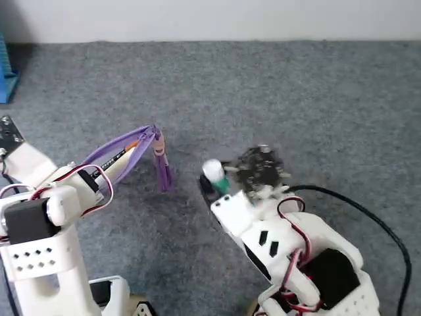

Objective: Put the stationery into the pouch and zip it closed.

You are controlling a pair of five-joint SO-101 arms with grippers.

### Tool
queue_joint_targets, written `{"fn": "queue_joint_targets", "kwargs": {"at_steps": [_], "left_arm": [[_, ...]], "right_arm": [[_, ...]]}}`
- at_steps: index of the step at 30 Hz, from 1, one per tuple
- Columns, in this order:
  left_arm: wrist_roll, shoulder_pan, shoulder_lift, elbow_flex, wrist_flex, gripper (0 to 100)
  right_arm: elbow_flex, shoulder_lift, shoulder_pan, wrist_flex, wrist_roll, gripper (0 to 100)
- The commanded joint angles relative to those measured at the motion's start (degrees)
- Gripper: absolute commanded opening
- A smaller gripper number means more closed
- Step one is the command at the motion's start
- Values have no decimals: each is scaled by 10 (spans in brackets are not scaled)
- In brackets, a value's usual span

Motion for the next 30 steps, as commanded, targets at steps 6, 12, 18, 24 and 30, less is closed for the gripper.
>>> {"fn": "queue_joint_targets", "kwargs": {"at_steps": [6, 12, 18, 24, 30], "left_arm": [[4, 6, 4, 5, -11, 12], [4, 6, 6, 6, -11, 12], [4, 6, 7, 7, -11, 12], [4, 6, 7, 7, -11, 12], [4, 6, 7, 7, -18, 12]], "right_arm": [[-13, 41, -62, -287, -130, 8], [-13, 140, -64, -417, -184, 8], [-18, 186, -66, -492, -230, 8], [-15, 215, -103, -498, -236, 8], [-14, 283, -113, -534, -273, 8]]}}
